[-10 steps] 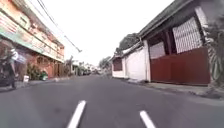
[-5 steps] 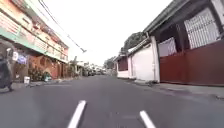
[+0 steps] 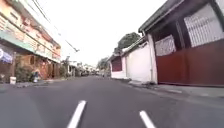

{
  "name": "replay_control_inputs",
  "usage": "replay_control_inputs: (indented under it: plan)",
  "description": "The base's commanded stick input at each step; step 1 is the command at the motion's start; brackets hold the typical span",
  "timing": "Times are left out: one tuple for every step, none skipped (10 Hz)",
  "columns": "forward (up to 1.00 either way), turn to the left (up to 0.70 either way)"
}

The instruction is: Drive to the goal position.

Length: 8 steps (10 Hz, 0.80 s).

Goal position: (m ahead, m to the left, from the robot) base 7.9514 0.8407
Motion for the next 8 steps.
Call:
replay_control_inputs:
  plan:
    - [1.0,0.0]
    - [1.0,0.0]
    - [1.0,0.0]
    - [1.0,0.18]
    - [1.0,0.39]
    - [1.0,0.4]
    - [1.0,0.4]
    - [1.0,0.4]
